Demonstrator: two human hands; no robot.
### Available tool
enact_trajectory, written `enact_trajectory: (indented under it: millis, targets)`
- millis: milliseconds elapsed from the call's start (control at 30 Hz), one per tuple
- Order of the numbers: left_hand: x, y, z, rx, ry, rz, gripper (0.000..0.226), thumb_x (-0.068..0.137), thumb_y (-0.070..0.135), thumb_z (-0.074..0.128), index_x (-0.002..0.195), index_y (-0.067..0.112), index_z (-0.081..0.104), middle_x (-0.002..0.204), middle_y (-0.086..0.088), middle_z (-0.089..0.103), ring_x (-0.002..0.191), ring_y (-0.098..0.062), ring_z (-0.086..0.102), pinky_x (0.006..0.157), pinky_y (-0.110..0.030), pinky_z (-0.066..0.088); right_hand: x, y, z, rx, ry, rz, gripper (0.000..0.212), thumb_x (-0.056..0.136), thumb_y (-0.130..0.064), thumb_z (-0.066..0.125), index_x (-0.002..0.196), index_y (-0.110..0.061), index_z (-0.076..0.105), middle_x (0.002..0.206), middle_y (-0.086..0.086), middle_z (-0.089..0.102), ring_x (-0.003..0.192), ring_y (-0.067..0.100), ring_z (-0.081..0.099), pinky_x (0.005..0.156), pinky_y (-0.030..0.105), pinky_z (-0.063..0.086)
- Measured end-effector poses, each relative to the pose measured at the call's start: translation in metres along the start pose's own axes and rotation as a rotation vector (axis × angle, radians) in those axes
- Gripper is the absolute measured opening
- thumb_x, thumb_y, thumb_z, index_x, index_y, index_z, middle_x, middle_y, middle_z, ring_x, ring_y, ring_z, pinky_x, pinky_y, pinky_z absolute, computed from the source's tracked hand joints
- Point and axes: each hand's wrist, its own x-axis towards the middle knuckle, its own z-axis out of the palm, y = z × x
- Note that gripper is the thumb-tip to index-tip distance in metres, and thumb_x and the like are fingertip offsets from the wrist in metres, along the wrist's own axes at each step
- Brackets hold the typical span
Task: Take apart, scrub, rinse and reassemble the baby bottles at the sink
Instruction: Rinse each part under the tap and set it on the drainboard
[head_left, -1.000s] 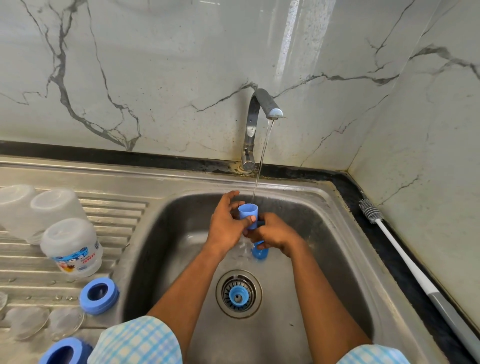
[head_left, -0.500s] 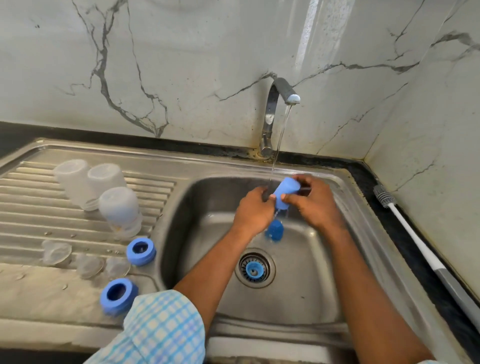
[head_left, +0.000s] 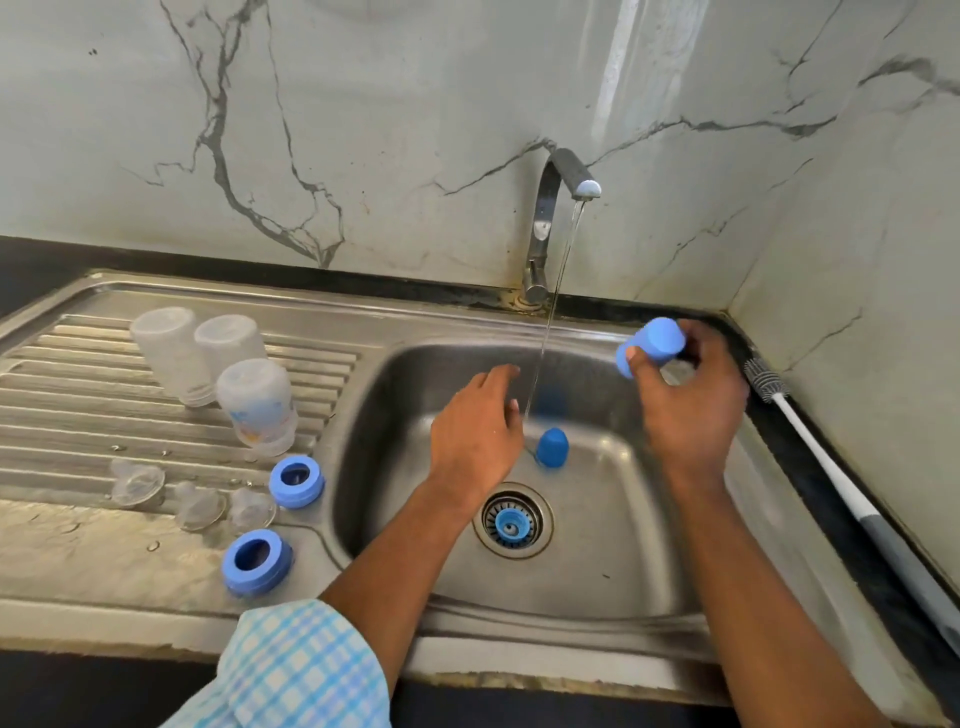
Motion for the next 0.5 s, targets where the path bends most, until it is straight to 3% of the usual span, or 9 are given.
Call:
enact_trajectory:
  millis: [33,100,167,233,267,333,367,467,500]
  targets:
    - [0.001,-0.001,0.001,0.03,-0.054,-0.008,0.041,0.099,0.027,0.052,0.14,0.027,0.047,0.13,0.003,0.06,0.115,-0.018,0.059,0.09,-0.034,0.048,-0.001,-0.001,0.0,-0.008,-0.058,0.009,0.033,0.078,-0.025,0.079,0.108,-0.016,0.068,0.102,-0.003,0.07,0.091,0.012,0.063,0.082,0.025,0.047]
    - [-0.001,0.001,0.005,0.107,-0.184,-0.01,0.04,0.099,0.029,0.052,0.139,0.028,0.05,0.132,0.003,0.061,0.118,-0.019,0.058,0.093,-0.034,0.047,-0.009,0.014,0.007,-0.208,-0.358,0.181,0.031,0.078,-0.029,0.08,0.103,-0.013,0.071,0.099,0.008,0.073,0.09,0.022,0.068,0.077,0.027,0.047]
    - [-0.001,0.002,0.007,0.098,-0.18,0.002,0.038,0.099,0.027,0.052,0.137,0.028,0.052,0.131,0.003,0.061,0.117,-0.019,0.058,0.093,-0.034,0.048,-0.009,0.014,0.008,-0.262,-0.24,0.147,0.031,0.079,-0.031,0.079,0.103,-0.012,0.072,0.097,0.01,0.072,0.091,0.027,0.068,0.074,0.026,0.044]
    - [0.004,0.003,0.006,0.071,-0.104,0.023,0.034,0.099,0.026,0.052,0.133,0.027,0.055,0.127,0.002,0.062,0.113,-0.019,0.06,0.09,-0.034,0.05,-0.002,0.004,0.006,-0.033,0.009,0.034,0.031,0.081,-0.028,0.077,0.108,-0.016,0.069,0.098,0.0,0.07,0.088,0.017,0.064,0.076,0.023,0.042]
    - [0.005,0.002,0.007,0.085,-0.114,0.017,0.035,0.099,0.027,0.053,0.134,0.027,0.054,0.128,0.003,0.062,0.113,-0.019,0.06,0.09,-0.034,0.05,-0.001,0.002,0.007,-0.054,-0.038,0.021,0.031,0.081,-0.028,0.078,0.108,-0.017,0.067,0.099,0.0,0.07,0.086,0.016,0.063,0.076,0.024,0.043]
    - [0.004,0.0,0.011,0.134,-0.222,0.008,0.04,0.099,0.03,0.054,0.138,0.028,0.051,0.133,0.003,0.061,0.119,-0.02,0.058,0.094,-0.035,0.048,-0.011,0.01,0.013,-0.322,-0.366,0.176,0.036,0.08,-0.035,0.079,0.106,-0.013,0.069,0.099,0.007,0.072,0.083,0.022,0.064,0.075,0.028,0.047]
    - [0.004,-0.001,0.014,0.14,-0.257,0.004,0.043,0.098,0.031,0.055,0.14,0.028,0.05,0.135,0.003,0.059,0.122,-0.02,0.056,0.097,-0.036,0.048,-0.015,0.018,0.017,-0.37,-0.42,0.212,0.038,0.079,-0.038,0.079,0.105,-0.012,0.07,0.099,0.008,0.072,0.084,0.023,0.065,0.076,0.03,0.049]
    - [0.007,-0.003,0.018,-0.024,-0.338,0.043,0.06,0.091,0.031,0.067,0.147,0.028,0.043,0.144,0.003,0.053,0.129,-0.019,0.051,0.105,-0.037,0.045,-0.012,0.008,0.017,-0.141,-0.256,0.151,0.034,0.081,-0.032,0.079,0.109,-0.016,0.068,0.1,-0.001,0.07,0.089,0.017,0.064,0.08,0.03,0.05]
    - [0.005,-0.003,0.019,-0.118,-0.38,0.042,0.072,0.087,0.032,0.072,0.15,0.028,0.038,0.148,0.002,0.048,0.133,-0.019,0.048,0.108,-0.038,0.042,-0.013,0.004,0.02,-0.082,-0.341,0.126,0.034,0.08,-0.03,0.08,0.108,-0.015,0.069,0.098,-0.001,0.07,0.086,0.015,0.065,0.077,0.028,0.051]
